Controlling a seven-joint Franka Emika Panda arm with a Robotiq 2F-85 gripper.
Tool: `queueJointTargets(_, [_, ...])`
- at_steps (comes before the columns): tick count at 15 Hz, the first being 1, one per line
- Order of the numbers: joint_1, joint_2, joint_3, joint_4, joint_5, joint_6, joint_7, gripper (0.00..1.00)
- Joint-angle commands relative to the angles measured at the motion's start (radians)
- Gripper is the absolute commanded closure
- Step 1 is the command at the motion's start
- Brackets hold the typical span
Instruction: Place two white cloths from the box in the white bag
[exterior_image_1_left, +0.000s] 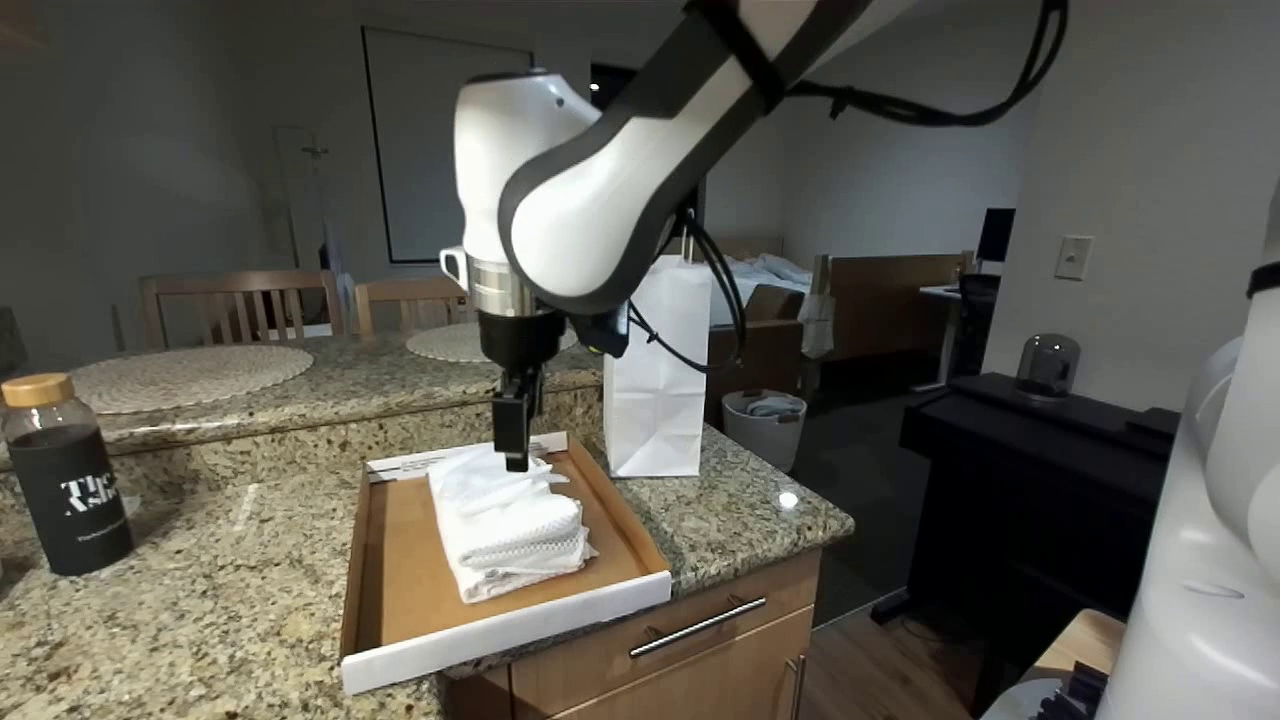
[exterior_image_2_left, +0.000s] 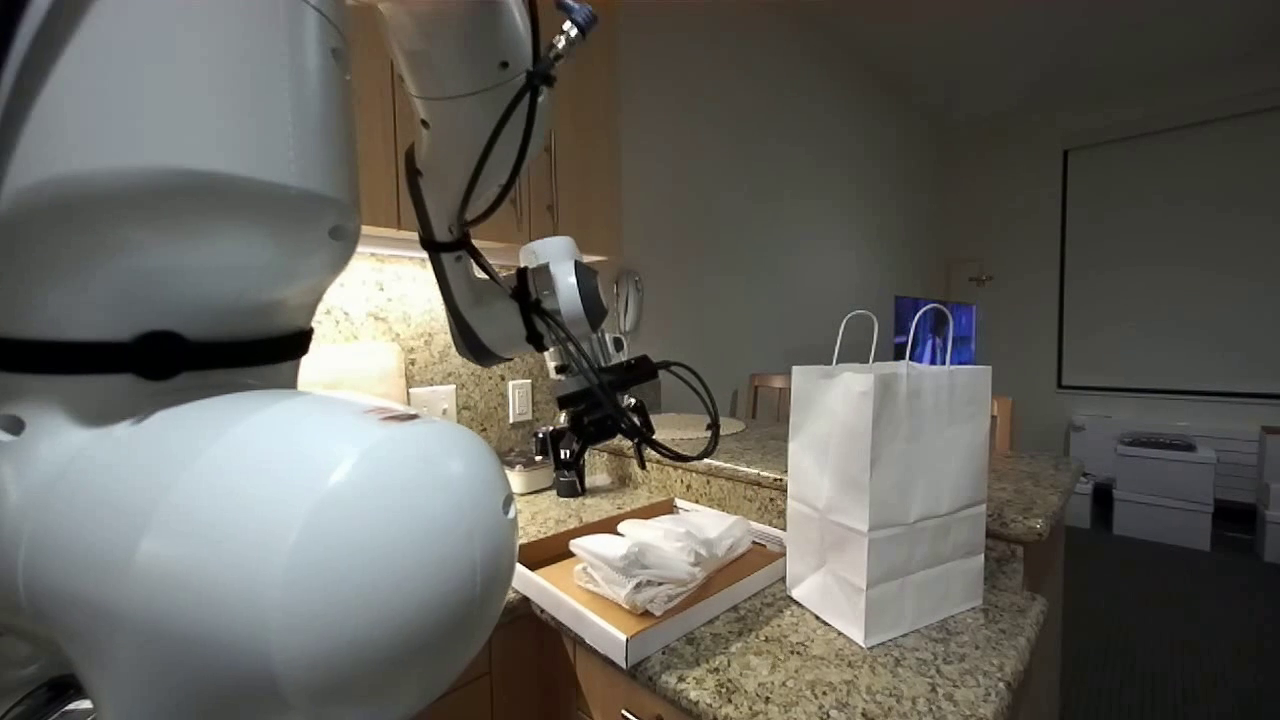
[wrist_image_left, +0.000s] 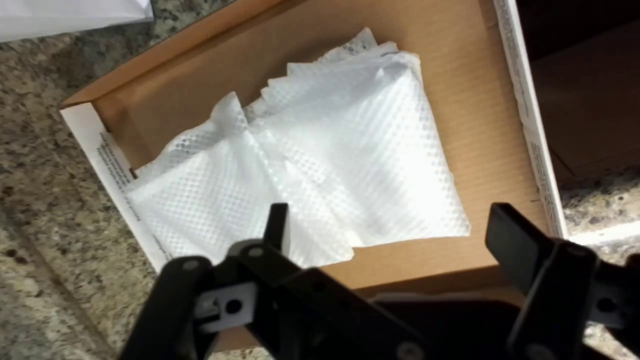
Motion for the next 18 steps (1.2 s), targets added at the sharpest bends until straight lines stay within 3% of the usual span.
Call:
queueJointTargets(1, [0.009,0.178,-0.002,0.137,-0.051,-0.051,-0.076,0.00])
queueJointTargets(8, [0.029,0.394,-0.044,0.341,-0.185,-0.121,-0.103,0.00])
queueJointTargets(14, [0.071,0.487,-0.113,0.393,-0.342,-0.004,-0.033,0.00])
queueJointTargets(18, [0.084,0.525,-0.133,0.421,-0.403,0.017,-0.011,0.00])
